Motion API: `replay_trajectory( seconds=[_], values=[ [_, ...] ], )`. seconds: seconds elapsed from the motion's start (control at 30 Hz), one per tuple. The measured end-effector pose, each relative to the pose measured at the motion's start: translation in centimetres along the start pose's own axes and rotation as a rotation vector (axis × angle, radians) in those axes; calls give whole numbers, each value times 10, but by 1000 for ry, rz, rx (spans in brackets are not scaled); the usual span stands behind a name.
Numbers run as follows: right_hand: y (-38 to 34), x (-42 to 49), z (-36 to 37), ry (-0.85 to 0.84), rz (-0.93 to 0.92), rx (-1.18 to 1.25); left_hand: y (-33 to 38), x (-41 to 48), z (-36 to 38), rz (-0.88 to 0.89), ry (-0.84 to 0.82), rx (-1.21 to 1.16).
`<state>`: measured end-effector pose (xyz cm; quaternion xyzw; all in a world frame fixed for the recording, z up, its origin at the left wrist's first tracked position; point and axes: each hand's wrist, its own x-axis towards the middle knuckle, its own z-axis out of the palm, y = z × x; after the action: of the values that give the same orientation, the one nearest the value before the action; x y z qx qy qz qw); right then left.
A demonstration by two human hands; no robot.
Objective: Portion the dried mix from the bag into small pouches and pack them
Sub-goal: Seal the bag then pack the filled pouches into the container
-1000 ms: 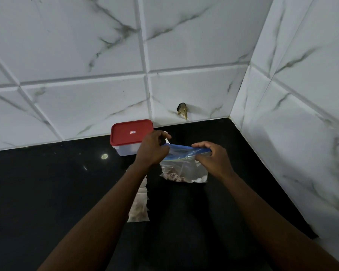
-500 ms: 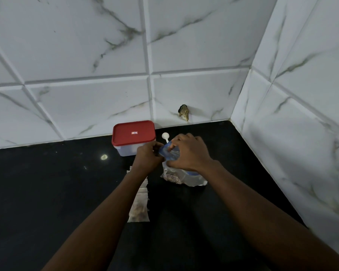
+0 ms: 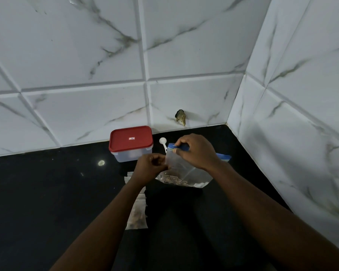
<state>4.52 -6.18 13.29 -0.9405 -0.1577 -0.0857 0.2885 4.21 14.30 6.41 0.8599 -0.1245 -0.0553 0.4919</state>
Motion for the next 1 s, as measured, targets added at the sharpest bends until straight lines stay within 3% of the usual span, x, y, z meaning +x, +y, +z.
replay_trajectory(
  seconds=[0.13,0.23,0.47,1.0],
  values=[
    [6,-1,-8,-14,46,17,-3,-1,8,21,52,-24],
    [12,-1,-10,76,104,110,2,0,10,0,70,-105],
    [21,-1,-19,136,180,295,-7,-4,12,7,-22,-128],
    [24,6,-20,233,188,303,-19,-13,18,-87,-17,-176]
  ],
)
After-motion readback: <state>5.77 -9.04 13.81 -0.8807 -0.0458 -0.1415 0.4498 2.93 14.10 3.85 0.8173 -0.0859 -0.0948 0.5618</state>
